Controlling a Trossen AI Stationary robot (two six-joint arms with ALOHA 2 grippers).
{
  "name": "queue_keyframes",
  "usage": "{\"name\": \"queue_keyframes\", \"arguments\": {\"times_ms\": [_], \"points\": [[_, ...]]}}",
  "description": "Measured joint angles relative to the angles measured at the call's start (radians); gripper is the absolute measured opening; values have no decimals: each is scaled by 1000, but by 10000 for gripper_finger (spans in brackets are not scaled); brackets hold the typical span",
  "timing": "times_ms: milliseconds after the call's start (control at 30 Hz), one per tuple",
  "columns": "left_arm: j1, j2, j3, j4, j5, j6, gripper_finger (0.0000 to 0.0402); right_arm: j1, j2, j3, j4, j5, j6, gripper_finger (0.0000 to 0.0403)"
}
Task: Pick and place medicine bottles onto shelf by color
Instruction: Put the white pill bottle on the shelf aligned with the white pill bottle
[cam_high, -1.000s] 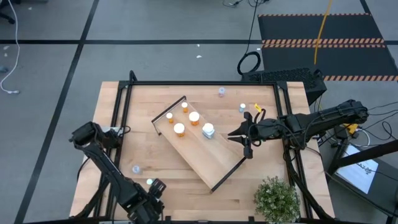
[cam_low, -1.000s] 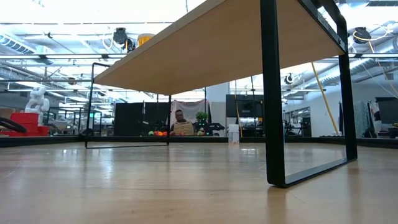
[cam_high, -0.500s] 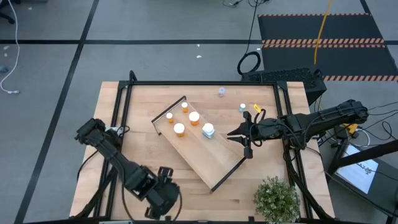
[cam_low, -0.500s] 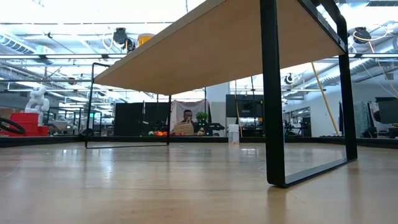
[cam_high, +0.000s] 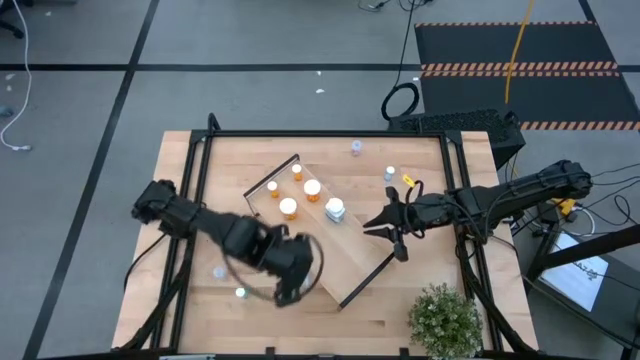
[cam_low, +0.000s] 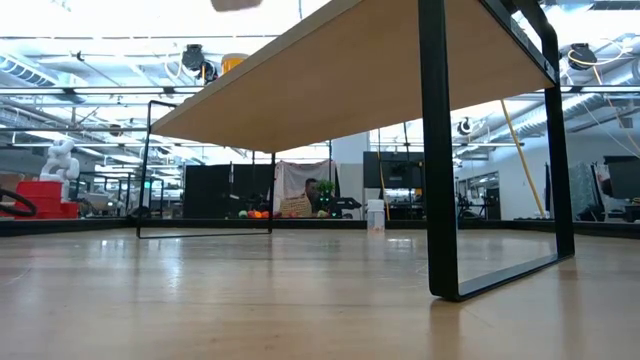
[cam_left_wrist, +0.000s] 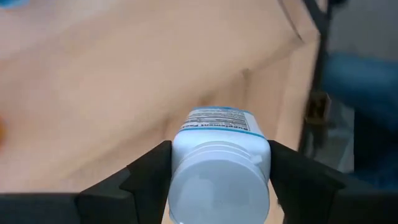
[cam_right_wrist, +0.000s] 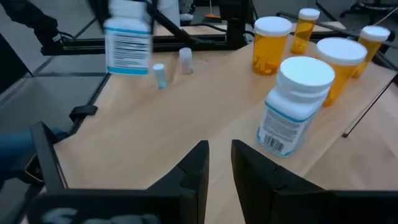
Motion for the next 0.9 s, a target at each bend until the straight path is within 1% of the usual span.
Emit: {"name": "queue_keyframes", "arguments": {"times_ms": [167,400,500,600,733,900], "points": [[102,0,5,-15,11,-80,245,-3,-1,0,1,2,-35,61],[204,0,5,-19,20,-39,246,-3,-1,0,1,8,-41,61],[219,0,5,-19,22,-49,246,-3,-1,0,0,8,-58,61],[219,0,5,-19,23,-59,246,-6,-1,0,0,10,-112,61],[219,0,5,-18,24,-123,246,-31,-1,0,5,11,-210,61],[219,0,5,-13,23,-192,246,-72,-1,0,6,9,-268,61]]}}
